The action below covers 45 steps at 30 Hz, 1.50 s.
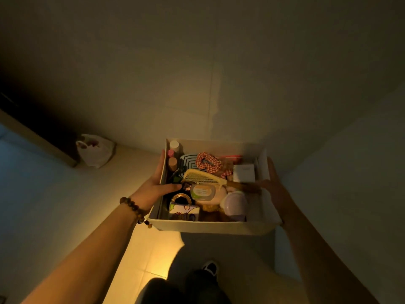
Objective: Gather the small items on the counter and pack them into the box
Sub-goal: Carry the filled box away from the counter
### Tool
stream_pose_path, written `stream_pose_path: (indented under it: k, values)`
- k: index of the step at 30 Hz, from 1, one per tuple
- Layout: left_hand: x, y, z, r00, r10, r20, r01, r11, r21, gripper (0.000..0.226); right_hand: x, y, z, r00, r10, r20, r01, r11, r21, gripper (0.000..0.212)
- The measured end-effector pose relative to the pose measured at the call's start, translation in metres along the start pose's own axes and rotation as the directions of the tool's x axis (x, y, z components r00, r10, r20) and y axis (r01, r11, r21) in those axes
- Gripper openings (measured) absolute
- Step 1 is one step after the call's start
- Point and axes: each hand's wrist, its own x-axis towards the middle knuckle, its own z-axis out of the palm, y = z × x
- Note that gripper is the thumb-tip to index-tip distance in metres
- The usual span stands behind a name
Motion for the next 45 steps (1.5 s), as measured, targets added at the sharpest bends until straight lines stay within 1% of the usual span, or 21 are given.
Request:
stream_pose_path:
  k: [2, 5, 6, 8, 10, 12, 14, 15, 18, 20, 21, 24, 29, 32, 34, 37, 39, 41, 43, 45]
  values:
    - [0.020, 0.000, 0.000, 0.999, -0.032, -0.019, 0.031, 0.999, -0.034, 0.098, 0.018, 0.010, 0.002, 1.000, 0.012, 0.010, -0.012, 1.000, 0.018, 0.082]
    - [0.057, -0.011, 0.000, 0.993, -0.046, -0.107, 0.037, 0.995, -0.088, 0.077, 0.047, 0.025, 0.006, 0.999, 0.029, 0.027, -0.030, 0.999, 0.042, 0.081]
    - [0.070, -0.017, -0.001, 0.993, -0.037, -0.111, 0.028, 0.996, -0.085, 0.076, 0.057, 0.033, 0.009, 0.999, 0.030, 0.025, -0.031, 0.999, 0.040, 0.081]
    - [0.101, -0.041, -0.006, 0.995, -0.051, -0.087, 0.045, 0.997, -0.069, 0.084, 0.080, 0.055, 0.013, 0.999, 0.051, 0.017, -0.052, 0.999, 0.012, 0.082]
    - [0.132, -0.072, -0.011, 0.996, -0.052, -0.076, 0.047, 0.997, -0.068, 0.082, 0.109, 0.089, 0.018, 0.998, 0.064, -0.002, -0.064, 0.998, -0.010, 0.085]
    - [0.165, -0.112, -0.014, 0.997, -0.059, -0.057, 0.055, 0.997, -0.060, 0.081, 0.137, 0.125, 0.027, 0.998, 0.053, -0.038, -0.055, 0.997, -0.050, 0.087]
    - [0.197, -0.148, -0.016, 0.998, -0.060, -0.020, 0.059, 0.997, -0.056, 0.083, 0.165, 0.161, 0.037, 0.994, 0.077, -0.072, -0.080, 0.996, -0.035, 0.085]
    - [0.220, -0.184, -0.018, 0.998, -0.062, -0.010, 0.061, 0.997, -0.057, 0.084, 0.184, 0.195, 0.050, 0.994, 0.086, -0.073, -0.087, 0.996, -0.015, 0.082]
    - [0.265, -0.243, -0.025, 0.997, -0.083, 0.001, 0.082, 0.995, -0.053, 0.087, 0.217, 0.248, 0.071, 0.989, 0.101, -0.109, -0.103, 0.994, -0.020, 0.072]
    - [0.307, -0.305, -0.028, 0.998, -0.067, 0.009, 0.067, 0.997, -0.032, 0.088, 0.247, 0.308, 0.090, 0.988, 0.100, -0.120, -0.107, 0.993, -0.052, 0.067]
    - [0.325, -0.327, -0.029, 0.997, -0.072, 0.024, 0.073, 0.997, -0.032, 0.088, 0.262, 0.334, 0.099, 0.987, 0.111, -0.114, -0.115, 0.993, -0.031, 0.066]
    - [0.375, -0.400, -0.028, 0.998, -0.061, 0.027, 0.061, 0.998, 0.000, 0.087, 0.302, 0.413, 0.122, 0.985, 0.095, -0.141, -0.097, 0.995, -0.007, 0.074]
    - [0.439, -0.482, -0.019, 0.999, -0.031, 0.016, 0.031, 0.999, 0.011, 0.084, 0.356, 0.500, 0.138, 0.985, 0.065, -0.162, -0.067, 0.998, -0.011, 0.081]
    - [0.472, -0.510, -0.013, 0.999, 0.025, 0.028, -0.025, 0.999, 0.025, 0.086, 0.384, 0.530, 0.136, 0.993, 0.023, -0.118, -0.025, 1.000, -0.012, 0.081]
    - [0.491, -0.523, -0.009, 0.998, 0.059, 0.036, -0.059, 0.998, 0.014, 0.085, 0.401, 0.544, 0.134, 0.990, 0.032, -0.139, -0.038, 0.998, -0.041, 0.085]
    - [0.505, -0.537, -0.005, 0.999, 0.035, -0.003, -0.035, 0.999, -0.023, 0.085, 0.418, 0.555, 0.137, 0.986, -0.034, -0.162, 0.009, 0.988, -0.151, 0.083]
    - [0.509, -0.544, 0.000, 0.999, 0.043, -0.006, -0.043, 0.999, -0.023, 0.084, 0.421, 0.560, 0.139, 0.986, -0.044, -0.162, 0.011, 0.980, -0.199, 0.084]
    - [0.504, -0.544, 0.006, 0.996, 0.072, -0.047, -0.069, 0.996, 0.052, 0.082, 0.415, 0.562, 0.142, 0.983, -0.055, -0.174, 0.015, 0.975, -0.223, 0.089]
    - [0.492, -0.544, 0.008, 0.985, 0.151, -0.081, -0.135, 0.974, 0.181, 0.084, 0.409, 0.572, 0.145, 0.982, -0.021, -0.189, -0.030, 0.965, -0.260, 0.102]
    - [0.479, -0.557, 0.007, 0.969, 0.247, -0.026, -0.227, 0.925, 0.306, 0.093, 0.400, 0.584, 0.150, 0.987, 0.012, -0.162, -0.077, 0.914, -0.399, 0.117]
